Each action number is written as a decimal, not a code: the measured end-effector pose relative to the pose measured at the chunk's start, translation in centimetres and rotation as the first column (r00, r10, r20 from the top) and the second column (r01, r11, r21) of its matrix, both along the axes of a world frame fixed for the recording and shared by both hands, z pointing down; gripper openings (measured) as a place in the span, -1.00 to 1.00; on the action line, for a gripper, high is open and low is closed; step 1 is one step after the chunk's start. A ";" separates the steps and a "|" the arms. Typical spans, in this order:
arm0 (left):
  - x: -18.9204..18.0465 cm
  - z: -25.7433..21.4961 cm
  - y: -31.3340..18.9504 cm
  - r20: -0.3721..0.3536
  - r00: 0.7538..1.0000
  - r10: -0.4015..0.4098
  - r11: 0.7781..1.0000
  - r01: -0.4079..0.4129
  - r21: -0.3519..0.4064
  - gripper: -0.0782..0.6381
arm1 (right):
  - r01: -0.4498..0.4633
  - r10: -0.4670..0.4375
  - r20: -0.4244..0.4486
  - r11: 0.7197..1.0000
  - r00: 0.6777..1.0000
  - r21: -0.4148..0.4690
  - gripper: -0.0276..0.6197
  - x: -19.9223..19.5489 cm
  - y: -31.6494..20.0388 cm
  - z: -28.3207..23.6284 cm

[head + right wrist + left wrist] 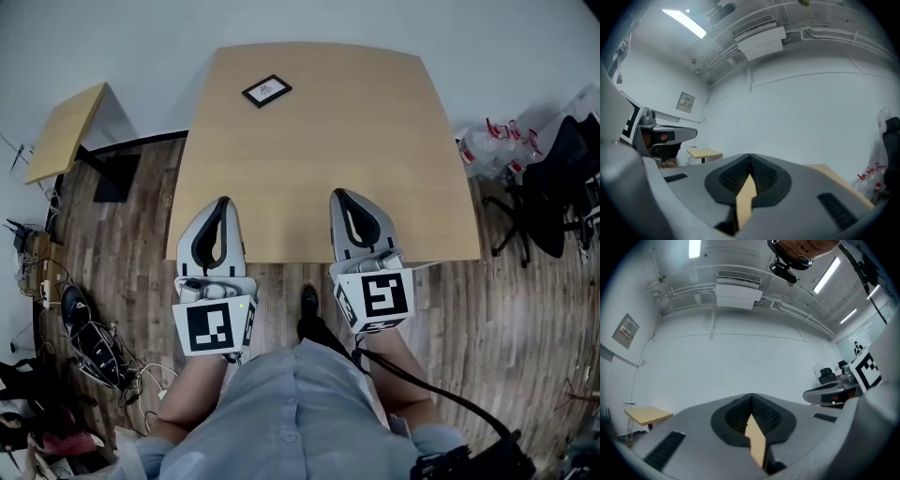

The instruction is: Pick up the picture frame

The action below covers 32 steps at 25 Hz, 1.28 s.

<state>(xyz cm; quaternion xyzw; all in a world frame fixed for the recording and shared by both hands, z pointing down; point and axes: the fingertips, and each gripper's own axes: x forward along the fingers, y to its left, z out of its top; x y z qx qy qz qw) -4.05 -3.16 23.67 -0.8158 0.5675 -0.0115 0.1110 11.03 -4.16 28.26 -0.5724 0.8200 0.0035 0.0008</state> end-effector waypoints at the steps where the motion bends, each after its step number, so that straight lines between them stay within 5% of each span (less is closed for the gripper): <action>1: 0.4 -0.1 -1.0 0.004 1.000 -0.003 1.000 0.003 0.002 -0.78 | 0.003 -0.003 0.003 1.000 1.000 -0.001 -0.91 0.4 -1.1 0.0; 11: 2.9 -2.5 -9.3 -0.002 0.998 -0.062 0.996 0.062 0.066 -0.78 | 0.049 -0.049 0.002 0.997 0.999 0.067 -0.91 3.4 -11.2 -3.0; 32: 1.7 1.2 -22.2 -0.085 0.989 -0.121 0.989 0.112 -0.101 -0.78 | 0.125 -0.126 -0.031 0.992 0.992 -0.028 -0.91 1.3 -26.2 -0.4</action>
